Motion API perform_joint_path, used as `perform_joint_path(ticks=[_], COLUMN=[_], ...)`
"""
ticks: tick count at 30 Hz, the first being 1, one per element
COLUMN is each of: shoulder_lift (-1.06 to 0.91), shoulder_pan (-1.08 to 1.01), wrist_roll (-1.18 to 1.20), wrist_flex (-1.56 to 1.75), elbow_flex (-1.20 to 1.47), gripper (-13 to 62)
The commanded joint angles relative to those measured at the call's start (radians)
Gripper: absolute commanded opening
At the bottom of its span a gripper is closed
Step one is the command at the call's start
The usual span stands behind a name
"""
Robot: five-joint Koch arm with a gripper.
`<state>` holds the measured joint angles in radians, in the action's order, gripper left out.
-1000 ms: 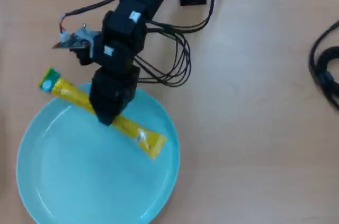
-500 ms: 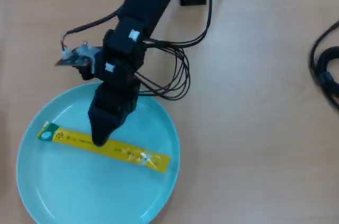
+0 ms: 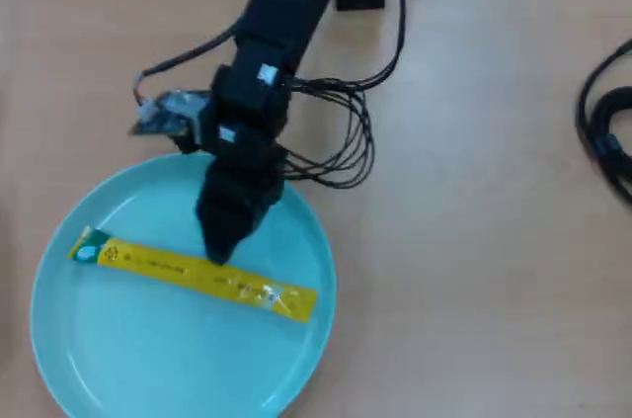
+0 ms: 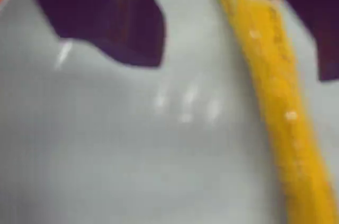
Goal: Pick up the yellow coffee stick, then put it in the green bowl
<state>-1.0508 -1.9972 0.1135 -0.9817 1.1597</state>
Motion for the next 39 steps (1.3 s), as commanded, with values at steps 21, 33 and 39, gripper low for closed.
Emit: perform_joint_path(ticks=[21, 33, 39], shoulder_lift=[-0.715, -0.925, -1.048], shoulder_pan=[0.186, 0.190, 0.210], wrist_roll=[0.012, 0.011, -0.008], wrist_flex=[0.087, 0.120, 0.365], elbow_flex=[0.678, 0.946, 1.198], gripper=[30.4, 30.5, 30.4])
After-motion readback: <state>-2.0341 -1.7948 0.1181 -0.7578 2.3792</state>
